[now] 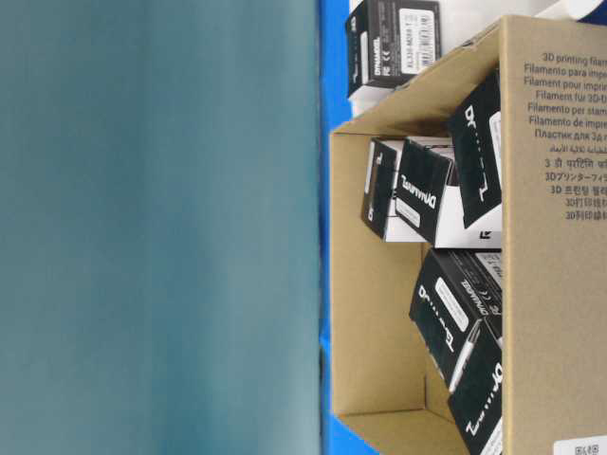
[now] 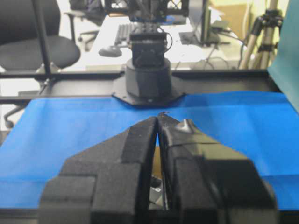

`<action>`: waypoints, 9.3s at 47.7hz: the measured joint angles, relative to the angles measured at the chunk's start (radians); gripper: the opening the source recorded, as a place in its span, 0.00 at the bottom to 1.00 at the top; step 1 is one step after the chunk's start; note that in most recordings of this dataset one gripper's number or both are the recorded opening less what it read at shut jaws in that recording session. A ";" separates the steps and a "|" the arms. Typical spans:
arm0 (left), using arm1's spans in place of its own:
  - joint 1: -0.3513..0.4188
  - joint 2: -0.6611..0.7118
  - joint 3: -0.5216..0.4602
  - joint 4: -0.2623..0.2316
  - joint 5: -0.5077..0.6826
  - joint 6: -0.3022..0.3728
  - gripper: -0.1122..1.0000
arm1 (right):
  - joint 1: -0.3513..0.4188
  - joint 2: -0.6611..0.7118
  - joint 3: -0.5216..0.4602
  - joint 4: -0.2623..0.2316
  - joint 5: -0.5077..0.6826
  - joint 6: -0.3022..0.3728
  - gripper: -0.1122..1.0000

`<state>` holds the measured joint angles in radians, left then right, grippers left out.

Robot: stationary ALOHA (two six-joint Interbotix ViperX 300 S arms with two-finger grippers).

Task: Pick a box that is randomly placed inside the cardboard box.
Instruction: 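Move the right gripper from the tray over the cardboard box, then lower the open right gripper around a DYNAMIXEL box in the cardboard box, then close the right gripper on the DYNAMIXEL box, then lift the held box and carry it right into the white tray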

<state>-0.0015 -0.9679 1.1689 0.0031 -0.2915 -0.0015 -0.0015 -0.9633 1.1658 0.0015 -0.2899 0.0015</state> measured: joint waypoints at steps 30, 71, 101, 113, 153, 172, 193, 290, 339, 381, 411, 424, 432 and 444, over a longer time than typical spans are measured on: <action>0.026 0.052 -0.091 0.009 0.256 -0.044 0.04 | -0.054 0.089 -0.291 0.080 0.733 0.094 0.09; 0.028 0.048 -0.186 0.009 0.518 -0.106 0.04 | -0.044 0.612 -0.804 0.069 1.448 -0.074 0.09; 0.009 0.049 -0.187 0.009 0.518 -0.121 0.04 | 0.017 0.917 -0.976 0.060 1.462 -0.213 0.09; 0.009 0.052 -0.187 0.009 0.520 -0.132 0.04 | 0.074 1.002 -0.983 0.060 1.407 -0.270 0.09; -0.003 0.052 -0.187 0.009 0.520 -0.158 0.04 | 0.069 1.094 -0.983 0.146 1.321 -0.356 0.65; -0.006 0.052 -0.187 0.009 0.520 -0.179 0.04 | 0.011 1.149 -0.962 0.202 1.239 -0.291 0.99; -0.006 0.052 -0.187 0.009 0.523 -0.181 0.04 | 0.020 1.160 -0.881 0.202 1.170 -0.281 0.99; -0.009 0.046 -0.187 0.009 0.549 -0.196 0.04 | 0.029 1.220 -0.897 0.184 1.192 -0.225 0.67; -0.009 0.046 -0.187 0.009 0.549 -0.196 0.04 | -0.124 0.790 -1.078 0.112 1.568 -0.196 0.67; -0.009 0.046 -0.187 0.009 0.549 -0.235 0.04 | -0.336 0.480 -0.650 -0.018 1.563 -0.259 0.67; -0.009 0.044 -0.187 0.009 0.546 -0.238 0.04 | -0.385 0.635 -0.319 -0.023 1.137 -0.414 0.67; -0.009 0.044 -0.187 0.009 0.546 -0.238 0.04 | -0.397 0.715 -0.311 -0.023 1.014 -0.414 0.67; -0.009 0.043 -0.187 0.009 0.546 -0.238 0.04 | -0.399 0.759 -0.311 -0.023 1.002 -0.414 0.67; -0.009 0.041 -0.187 0.009 0.546 -0.238 0.04 | -0.400 0.773 -0.311 -0.023 0.986 -0.414 0.67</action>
<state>-0.0107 -0.9265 0.9817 0.0123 0.2546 -0.2393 -0.4019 -0.1902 0.8544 -0.0215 0.6964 -0.4126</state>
